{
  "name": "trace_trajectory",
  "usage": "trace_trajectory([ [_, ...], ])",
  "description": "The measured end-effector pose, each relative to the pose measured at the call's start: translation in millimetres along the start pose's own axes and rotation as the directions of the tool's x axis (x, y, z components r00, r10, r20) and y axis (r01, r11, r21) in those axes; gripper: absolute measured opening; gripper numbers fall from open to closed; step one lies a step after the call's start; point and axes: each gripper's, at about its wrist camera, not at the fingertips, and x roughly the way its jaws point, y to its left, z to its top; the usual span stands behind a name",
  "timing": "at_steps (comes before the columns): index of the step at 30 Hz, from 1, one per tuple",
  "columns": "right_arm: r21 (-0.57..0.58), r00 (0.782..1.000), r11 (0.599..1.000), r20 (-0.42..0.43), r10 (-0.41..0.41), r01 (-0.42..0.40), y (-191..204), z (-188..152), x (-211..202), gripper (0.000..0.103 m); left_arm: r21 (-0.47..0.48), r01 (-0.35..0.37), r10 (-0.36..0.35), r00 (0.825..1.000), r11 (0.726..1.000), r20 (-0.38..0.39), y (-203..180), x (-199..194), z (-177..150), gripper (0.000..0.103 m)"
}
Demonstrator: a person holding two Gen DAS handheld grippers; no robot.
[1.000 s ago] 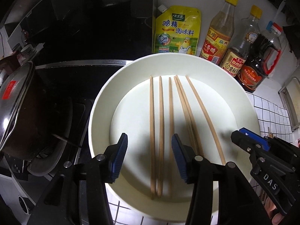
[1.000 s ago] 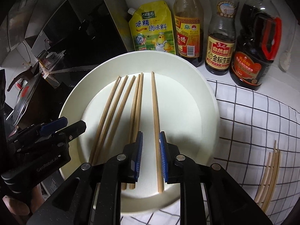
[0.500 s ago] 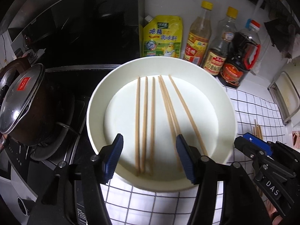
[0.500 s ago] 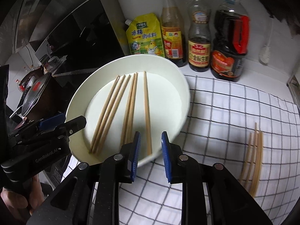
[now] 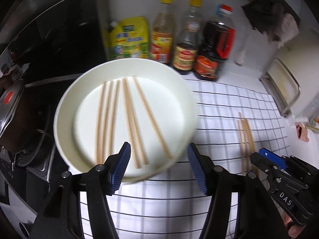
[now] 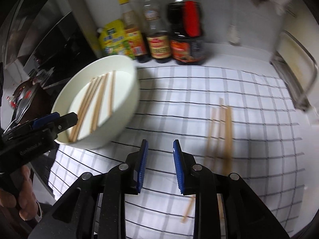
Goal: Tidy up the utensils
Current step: 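Withdraw the left tool to the chopstick pile while the right tool returns too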
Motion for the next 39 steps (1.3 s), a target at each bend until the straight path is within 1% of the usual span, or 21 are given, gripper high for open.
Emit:
trace_trajectory([
  [3, 0.038, 0.999, 0.999, 0.003, -0.037, 0.036, -28, -11, -8, 0.028, 0.022, 0.026, -0.026, 1.0, 0.999, -0.011, -22, 4, -4, 0.059],
  [7, 0.09, 0.997, 0.993, -0.008, -0.079, 0.08, -62, -26, -11, 0.028, 0.055, 0.055, -0.053, 0.998, 0.997, -0.034, -49, 12, -12, 0.06],
  [10, 0.116, 0.995, 0.988, -0.021, -0.098, 0.1, -82, -35, -11, 0.028, 0.078, 0.072, -0.068, 0.996, 0.994, -0.058, -70, 22, -20, 0.06],
  [16, 0.141, 0.992, 0.983, -0.056, -0.111, 0.118, -109, -54, 3, 0.029, 0.101, 0.089, -0.08, 0.993, 0.991, -0.089, -96, 38, -31, 0.06],
  [21, 0.146, 0.991, 0.982, -0.075, -0.109, 0.119, -121, -63, 20, 0.029, 0.109, 0.093, -0.081, 0.99, 0.99, -0.112, -111, 55, -39, 0.061],
  [26, 0.124, 0.992, 0.986, -0.084, -0.099, 0.109, -124, -65, 36, 0.029, 0.114, 0.091, -0.076, 0.989, 0.989, -0.129, -120, 69, -46, 0.061],
  [39, 0.083, 0.994, 0.992, -0.076, -0.085, 0.091, -119, -61, 49, 0.029, 0.108, 0.08, -0.063, 0.986, 0.991, -0.154, -125, 88, -53, 0.061],
])
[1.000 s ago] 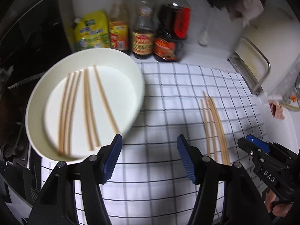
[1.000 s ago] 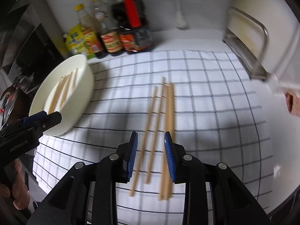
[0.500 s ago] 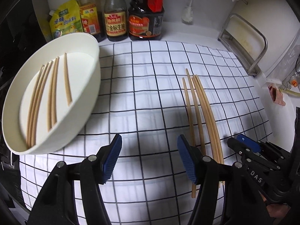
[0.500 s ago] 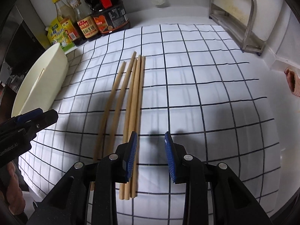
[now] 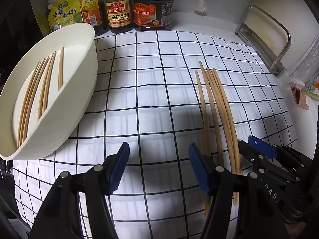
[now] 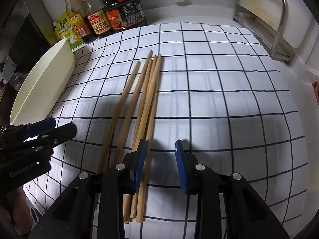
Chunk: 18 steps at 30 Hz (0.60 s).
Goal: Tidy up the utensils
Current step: 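Withdraw the left tool to the chopstick pile while the right tool returns too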
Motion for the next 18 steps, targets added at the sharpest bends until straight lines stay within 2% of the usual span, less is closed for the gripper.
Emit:
trace_trajectory([
  [8, -0.053, 0.999, 0.998, 0.025, -0.04, 0.041, 8, 1, 4, 0.029, 0.005, -0.001, 0.001, 1.0, 1.0, 0.003, -4, 6, 2, 0.062],
  [14, -0.061, 0.998, 0.997, 0.039, -0.051, 0.054, 1, 2, 5, 0.011, 0.012, 0.009, -0.009, 1.0, 1.0, 0.0, -10, 17, 3, 0.062],
  [18, -0.044, 0.997, 0.997, 0.042, -0.06, 0.062, -12, 0, 2, 0.01, 0.017, 0.022, -0.022, 1.0, 1.0, 0.001, -16, 20, 3, 0.062],
])
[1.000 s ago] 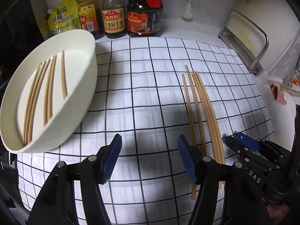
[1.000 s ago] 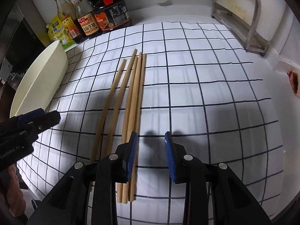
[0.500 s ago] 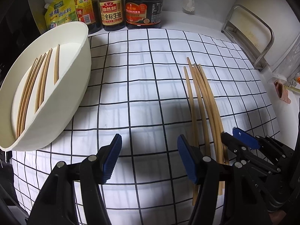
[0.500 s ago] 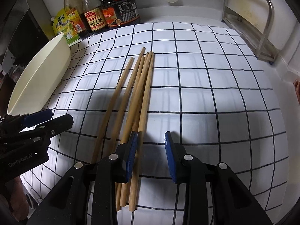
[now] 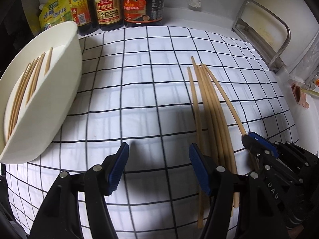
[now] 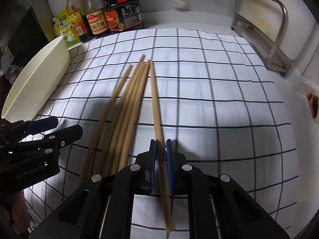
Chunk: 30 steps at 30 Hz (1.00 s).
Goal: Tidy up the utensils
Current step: 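Withdraw the left tool to the chopstick pile while the right tool returns too, then close the left tool on a chopstick while the right tool grasps another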
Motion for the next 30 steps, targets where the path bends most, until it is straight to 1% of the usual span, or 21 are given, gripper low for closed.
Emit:
trace_trajectory([
  [4, 0.02, 1.0, 1.0, 0.001, -0.012, 0.012, -13, -3, -3, 0.01, 0.01, 0.011, -0.012, 1.0, 1.0, 0.01, -8, 2, 2, 0.063],
  [8, 0.026, 1.0, 1.0, 0.011, -0.001, 0.0, -20, -6, -5, 0.01, 0.021, 0.009, -0.009, 1.0, 1.0, 0.01, -14, 6, 3, 0.064],
  [11, 0.012, 1.0, 1.0, 0.013, 0.003, -0.003, -21, -6, -5, 0.01, 0.031, 0.003, -0.004, 1.0, 1.0, 0.014, -18, 8, 3, 0.064],
  [15, -0.001, 1.0, 1.0, 0.017, -0.003, 0.003, -20, -4, -5, 0.018, 0.049, -0.02, 0.019, 1.0, 0.999, 0.018, -22, 11, 2, 0.064],
  [18, -0.012, 1.0, 1.0, 0.023, -0.015, 0.015, -19, -2, -3, 0.018, 0.071, -0.052, 0.05, 0.998, 0.996, 0.021, -24, 12, 0, 0.064],
  [24, -0.083, 0.999, 0.996, 0.034, -0.031, 0.034, -12, 1, 1, 0.018, 0.068, -0.057, 0.055, 0.998, 0.996, 0.029, -22, 14, -1, 0.065],
  [26, -0.104, 0.999, 0.994, 0.036, -0.038, 0.041, -10, 1, 2, 0.018, 0.065, -0.054, 0.052, 0.998, 0.996, 0.032, -23, 14, 0, 0.062],
  [27, -0.115, 0.999, 0.992, 0.036, -0.04, 0.044, -8, 1, 3, 0.018, 0.067, -0.055, 0.053, 0.998, 0.996, 0.033, -24, 14, 0, 0.059],
  [29, -0.123, 0.999, 0.992, 0.035, -0.039, 0.043, -7, 2, 3, 0.016, 0.075, -0.05, 0.047, 0.998, 0.996, 0.04, -26, 12, 0, 0.046],
  [30, -0.124, 0.999, 0.992, 0.034, -0.031, 0.035, -7, 2, 3, 0.013, 0.077, -0.049, 0.045, 0.998, 0.996, 0.041, -28, 12, 0, 0.035],
])
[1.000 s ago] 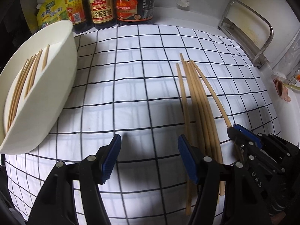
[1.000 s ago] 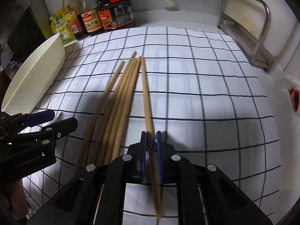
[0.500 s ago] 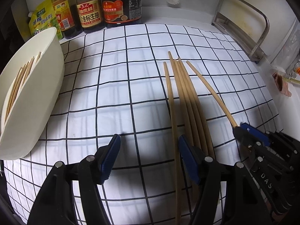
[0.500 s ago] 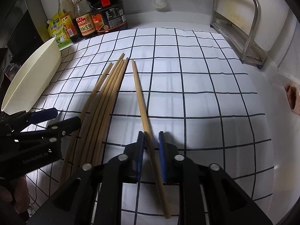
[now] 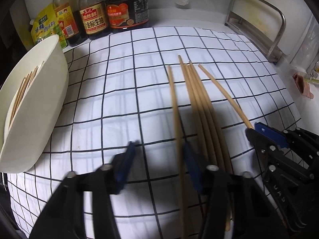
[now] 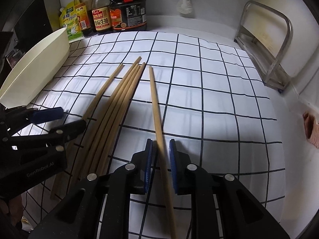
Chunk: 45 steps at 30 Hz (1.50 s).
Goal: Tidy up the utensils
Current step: 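Close the left tool on a chopstick while the right tool grasps another, then carry the left tool's chopstick into the basin and open while the right tool releases its own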
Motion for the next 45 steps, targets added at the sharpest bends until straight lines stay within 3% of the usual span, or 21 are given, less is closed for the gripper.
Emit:
trace_trajectory([
  [1, 0.0, 1.0, 1.0, -0.001, 0.003, -0.003, 0, 0, 0, 0.01, 0.002, 0.002, -0.002, 1.0, 1.0, 0.0, -1, 0, 1, 0.024],
  [4, 0.02, 1.0, 1.0, 0.0, 0.016, -0.016, -2, 0, 0, 0.007, 0.005, 0.008, -0.008, 1.0, 1.0, -0.006, -1, 0, 3, 0.008],
  [13, 0.121, 0.998, 0.991, 0.003, 0.063, -0.063, -6, 6, -11, 0.006, -0.035, 0.034, -0.035, 0.999, 0.999, -0.026, 16, -13, 4, 0.007],
  [20, 0.136, 0.993, 0.984, 0.049, 0.108, -0.113, 21, 30, -39, 0.006, -0.066, 0.043, -0.041, 0.998, 0.997, 0.039, 51, -56, 18, 0.007],
  [31, 0.025, 0.961, 0.968, 0.124, 0.246, -0.251, 128, 110, -52, 0.006, -0.158, -0.02, 0.041, 0.99, 0.987, 0.136, 157, -105, 43, 0.007],
  [39, -0.041, 0.935, 0.941, 0.11, 0.338, -0.336, 211, 165, -28, 0.006, -0.236, -0.08, 0.111, 0.986, 0.968, 0.123, 243, -104, 47, 0.007],
  [45, -0.057, 0.935, 0.936, 0.045, 0.351, -0.348, 254, 181, 2, 0.006, -0.271, -0.089, 0.118, 0.989, 0.958, 0.094, 285, -91, 47, 0.007],
])
